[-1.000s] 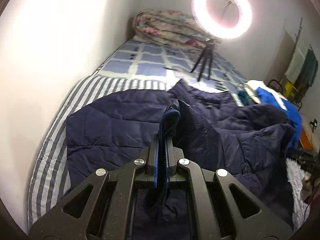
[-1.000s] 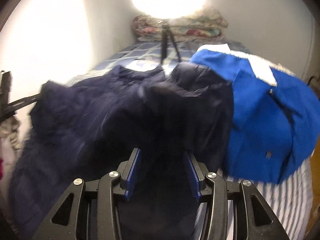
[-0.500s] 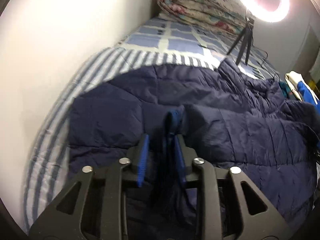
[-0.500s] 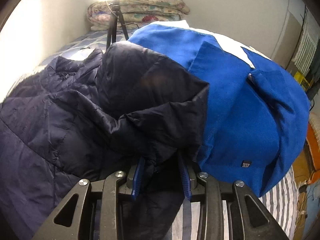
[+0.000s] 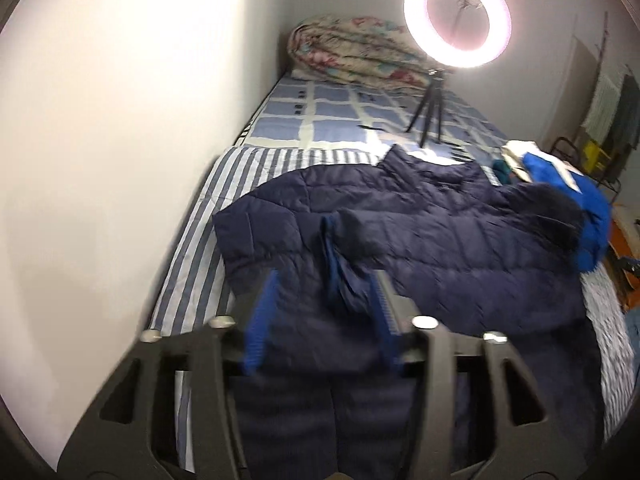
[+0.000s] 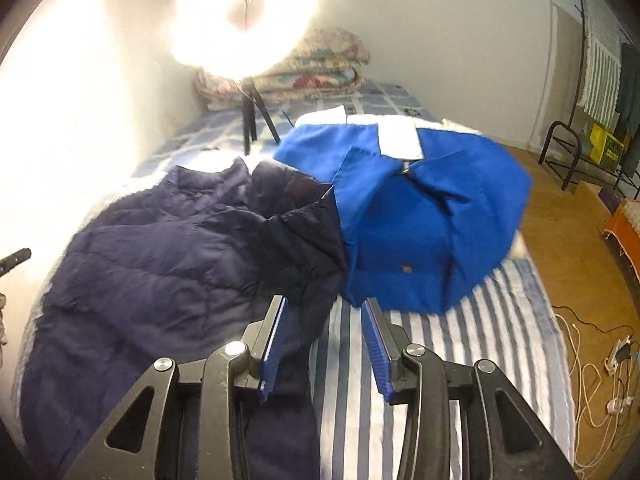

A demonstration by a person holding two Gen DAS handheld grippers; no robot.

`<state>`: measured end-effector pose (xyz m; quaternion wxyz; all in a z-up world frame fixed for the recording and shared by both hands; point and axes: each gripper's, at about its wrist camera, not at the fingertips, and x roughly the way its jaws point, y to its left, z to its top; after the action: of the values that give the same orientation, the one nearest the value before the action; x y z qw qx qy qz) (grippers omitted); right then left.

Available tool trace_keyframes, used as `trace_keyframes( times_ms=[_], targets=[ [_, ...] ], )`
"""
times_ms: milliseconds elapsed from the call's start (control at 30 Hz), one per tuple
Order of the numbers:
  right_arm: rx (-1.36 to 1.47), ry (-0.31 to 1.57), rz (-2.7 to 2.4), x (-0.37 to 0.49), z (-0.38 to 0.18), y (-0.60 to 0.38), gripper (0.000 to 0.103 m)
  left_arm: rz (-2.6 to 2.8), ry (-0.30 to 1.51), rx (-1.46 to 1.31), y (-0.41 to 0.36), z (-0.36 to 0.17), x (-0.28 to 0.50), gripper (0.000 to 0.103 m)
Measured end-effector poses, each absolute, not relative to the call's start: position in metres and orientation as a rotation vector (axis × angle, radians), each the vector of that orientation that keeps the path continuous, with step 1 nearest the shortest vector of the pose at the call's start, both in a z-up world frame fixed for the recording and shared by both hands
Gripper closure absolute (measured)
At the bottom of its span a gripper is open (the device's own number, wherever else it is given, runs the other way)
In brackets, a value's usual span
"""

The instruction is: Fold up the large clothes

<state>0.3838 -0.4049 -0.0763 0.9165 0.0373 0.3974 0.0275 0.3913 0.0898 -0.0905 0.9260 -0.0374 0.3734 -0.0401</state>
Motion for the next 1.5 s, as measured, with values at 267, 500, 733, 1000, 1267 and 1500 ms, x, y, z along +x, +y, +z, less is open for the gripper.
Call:
trace_keyframes(
  times_ms=[267,500,733,1000,1267,1500],
  targets=[
    [0.127,0.808,0.122,0.289,-0.055,-0.416,0.063,-0.147,0.774,-0.043,0.083,-0.064,0.297,0.033],
    [0.06,0.86,0.2,0.204,-0.075,-0.404,0.036,-0.164,0.895,-0.046,0.105,-0.087,0.226,0.028],
    [0.136,1.042,0.247,0.157,-0.137,-0.405,0.034,-0.108,1.067,-0.187,0.155,-0.142,0.173,0.027],
    [0.18,1.191,0.351,0.14,-0.178,-0.385,0.034,-0.09,1.218,-0.361,0.186,-0.195,0.143,0.027],
    [0.212,1.262,0.411,0.123,-0.198,-0.379,0.033,-0.15,1.271,-0.333,0.172,-0.211,0.122,0.027],
    [0.247,1.28,0.503,0.118,-0.2,-0.372,0.033,-0.182,1.266,-0.289,0.155,-0.209,0.114,0.077]
  ],
)
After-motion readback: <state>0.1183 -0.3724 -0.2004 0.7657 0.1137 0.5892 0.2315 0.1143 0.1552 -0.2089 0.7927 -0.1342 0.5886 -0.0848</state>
